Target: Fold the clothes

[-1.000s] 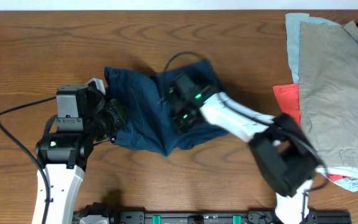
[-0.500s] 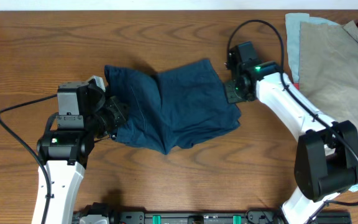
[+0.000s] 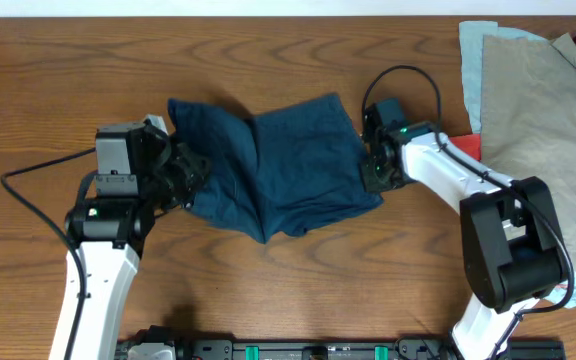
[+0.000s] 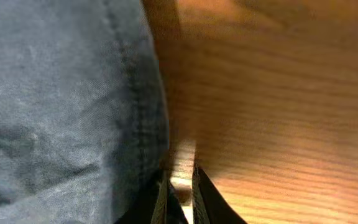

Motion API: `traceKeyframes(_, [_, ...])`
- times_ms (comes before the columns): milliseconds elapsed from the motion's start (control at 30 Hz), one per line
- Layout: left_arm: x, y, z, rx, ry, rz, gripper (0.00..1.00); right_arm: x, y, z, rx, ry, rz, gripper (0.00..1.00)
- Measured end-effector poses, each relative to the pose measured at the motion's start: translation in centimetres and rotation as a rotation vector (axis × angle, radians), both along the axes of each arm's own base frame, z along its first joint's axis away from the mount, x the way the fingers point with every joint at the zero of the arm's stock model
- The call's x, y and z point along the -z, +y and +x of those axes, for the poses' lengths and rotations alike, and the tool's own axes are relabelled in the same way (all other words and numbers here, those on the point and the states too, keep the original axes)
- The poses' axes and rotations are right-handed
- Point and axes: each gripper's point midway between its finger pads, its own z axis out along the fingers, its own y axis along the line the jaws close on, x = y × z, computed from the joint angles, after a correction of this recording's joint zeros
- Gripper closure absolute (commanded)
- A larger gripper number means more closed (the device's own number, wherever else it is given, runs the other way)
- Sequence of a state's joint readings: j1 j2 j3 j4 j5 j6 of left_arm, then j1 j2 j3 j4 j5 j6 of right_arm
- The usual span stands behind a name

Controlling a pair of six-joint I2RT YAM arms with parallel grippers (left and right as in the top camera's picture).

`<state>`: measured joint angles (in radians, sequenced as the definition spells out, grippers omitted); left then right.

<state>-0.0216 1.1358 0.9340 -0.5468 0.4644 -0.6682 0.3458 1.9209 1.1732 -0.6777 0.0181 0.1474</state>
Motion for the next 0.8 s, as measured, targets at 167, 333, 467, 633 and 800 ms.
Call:
traceKeyframes(167, [-1.5,-1.8,1.8,0.012,-0.052,-0.116,0.94,0.1,1.3,-0.9,-0.013,-0.012,0.001,0.88])
traceKeyframes(333, [-1.6,-4.8,2.1,0.079,-0.05,-0.171,0.94,0.1,2.8,-2.1,-0.03,-0.012,-0.005,0.88])
traceKeyframes(467, [-0.1,-8.0,1.9,0.159,-0.008,-0.18,0.94,0.1,4.2,-3.0,-0.047,-0.01,-0.006,0.87])
traceKeyframes(633, [2.5,-11.6,1.8,0.238,0.051,-0.183,0.94,0.1,5.4,-3.9,-0.058,-0.003,-0.006,0.87])
traceKeyframes(800, [4.2,-14.4,1.5,0.289,0.089,-0.191,0.94,0.1,6.1,-4.3,-0.063,-0.003,-0.004,0.87])
